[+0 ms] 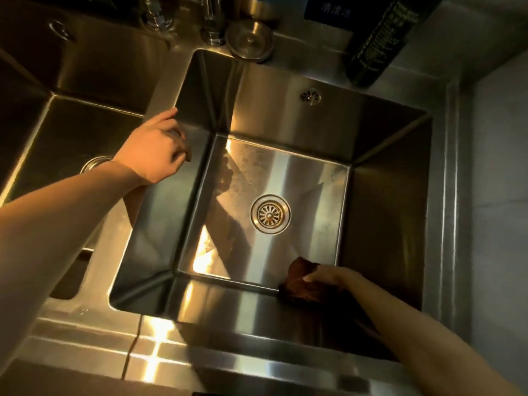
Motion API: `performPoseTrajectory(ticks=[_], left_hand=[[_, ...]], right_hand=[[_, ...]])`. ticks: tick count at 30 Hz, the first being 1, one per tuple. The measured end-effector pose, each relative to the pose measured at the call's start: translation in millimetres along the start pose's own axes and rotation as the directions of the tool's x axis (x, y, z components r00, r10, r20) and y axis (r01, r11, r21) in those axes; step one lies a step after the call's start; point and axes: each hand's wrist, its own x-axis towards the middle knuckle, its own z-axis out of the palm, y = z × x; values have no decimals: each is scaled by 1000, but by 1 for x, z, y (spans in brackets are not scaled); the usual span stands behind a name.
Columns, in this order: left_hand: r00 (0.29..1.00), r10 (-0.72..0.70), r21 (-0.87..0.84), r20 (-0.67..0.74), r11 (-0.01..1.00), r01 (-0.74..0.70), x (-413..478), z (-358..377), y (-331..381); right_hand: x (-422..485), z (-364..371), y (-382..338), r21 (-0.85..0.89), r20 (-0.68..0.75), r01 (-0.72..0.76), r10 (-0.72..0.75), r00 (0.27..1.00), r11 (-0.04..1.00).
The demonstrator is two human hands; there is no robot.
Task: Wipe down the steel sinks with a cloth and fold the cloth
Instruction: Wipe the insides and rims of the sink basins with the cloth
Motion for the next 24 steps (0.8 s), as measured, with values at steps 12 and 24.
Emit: performPoseTrajectory(ticks=[12,24], left_hand=[[853,182,-11,490,979,-203,26,46,130],[467,736,-369,490,661,-654,47,177,385]], right_hand=[[-199,96,57,-340,-598,337,-478,643,878],[-176,103,62,-443,-679,416,-600,423,794]])
